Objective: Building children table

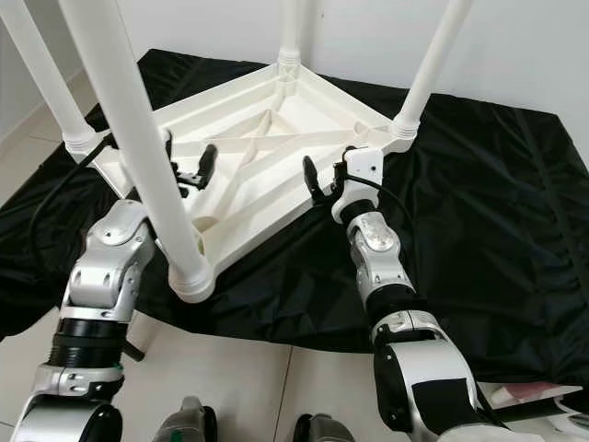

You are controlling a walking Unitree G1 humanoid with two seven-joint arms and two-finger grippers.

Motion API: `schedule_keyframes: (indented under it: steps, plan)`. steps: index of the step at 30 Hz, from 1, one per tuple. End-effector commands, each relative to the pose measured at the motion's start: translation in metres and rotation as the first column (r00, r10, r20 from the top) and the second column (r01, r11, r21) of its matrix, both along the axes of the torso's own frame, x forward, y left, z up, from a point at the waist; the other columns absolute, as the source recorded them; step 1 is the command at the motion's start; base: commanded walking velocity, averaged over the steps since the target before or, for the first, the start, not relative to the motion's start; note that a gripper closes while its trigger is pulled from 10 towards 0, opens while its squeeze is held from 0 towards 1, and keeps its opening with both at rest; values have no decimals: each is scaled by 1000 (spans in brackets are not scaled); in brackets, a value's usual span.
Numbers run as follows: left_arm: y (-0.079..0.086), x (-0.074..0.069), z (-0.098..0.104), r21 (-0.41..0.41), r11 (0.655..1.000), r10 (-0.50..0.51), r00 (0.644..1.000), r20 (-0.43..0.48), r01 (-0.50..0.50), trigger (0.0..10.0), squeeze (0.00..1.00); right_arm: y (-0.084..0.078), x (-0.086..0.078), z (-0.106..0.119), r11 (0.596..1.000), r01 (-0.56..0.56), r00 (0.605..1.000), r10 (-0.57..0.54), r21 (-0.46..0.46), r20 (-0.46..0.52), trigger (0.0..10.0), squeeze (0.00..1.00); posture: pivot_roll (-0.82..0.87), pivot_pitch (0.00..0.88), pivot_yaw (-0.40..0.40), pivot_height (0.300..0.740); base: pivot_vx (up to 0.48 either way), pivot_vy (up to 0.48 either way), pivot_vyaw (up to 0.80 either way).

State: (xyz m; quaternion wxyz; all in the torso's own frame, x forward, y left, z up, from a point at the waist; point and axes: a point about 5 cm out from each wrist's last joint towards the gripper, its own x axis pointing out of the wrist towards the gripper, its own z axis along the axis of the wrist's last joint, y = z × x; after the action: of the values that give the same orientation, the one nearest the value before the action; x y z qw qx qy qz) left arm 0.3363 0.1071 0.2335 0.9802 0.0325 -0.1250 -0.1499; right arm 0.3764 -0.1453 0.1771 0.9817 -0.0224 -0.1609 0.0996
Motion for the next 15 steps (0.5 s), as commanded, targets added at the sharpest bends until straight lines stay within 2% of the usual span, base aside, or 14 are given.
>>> schedule_keyframes:
  steps: [1, 2, 4, 6, 9, 11, 15]
  plan:
    - [-15, 0, -2, -4, 999, -32, 999, -10, 32, 10000, 0, -6, -2, -4, 999, 45, 999, -45, 15, -6, 10000, 0, 48, 91, 22, 740, 0, 0, 0]
    - [-15, 0, -2, -4, 999, -32, 999, -10, 32, 10000, 0, -6, -2, -4, 999, 45, 999, -45, 15, -6, 10000, 0, 48, 91, 22, 740, 0, 0, 0]
    - [-26, -3, -4, -27, 998, -55, 998, -21, 55, 10000, 0, -11, -5, -6, 995, 95, 996, -94, 38, -6, 10000, 0, 34, 90, 35, 740, 0, 0, 0]
    - [-26, -3, -4, -27, 998, -55, 998, -21, 55, 10000, 0, -11, -5, -6, 995, 95, 996, -94, 38, -6, 10000, 0, 34, 90, 35, 740, 0, 0, 0]
    - [-42, -6, -4, -54, 995, -87, 996, -28, 85, 10000, 0, -13, -8, -9, 990, 134, 991, -133, 53, -14, 10000, 0, 24, 88, 41, 740, 0, 0, 0]
    - [-42, -6, -4, -54, 995, -87, 996, -28, 85, 10000, 0, -13, -8, -9, 990, 134, 991, -133, 53, -14, 10000, 0, 24, 88, 41, 740, 0, 0, 0]
    - [-57, -9, -3, -88, 989, -124, 992, -32, 121, 10000, 0, -10, -12, -12, 988, 138, 990, -136, 67, -24, 10000, 0, 20, 81, 36, 740, 0, 0, 0]
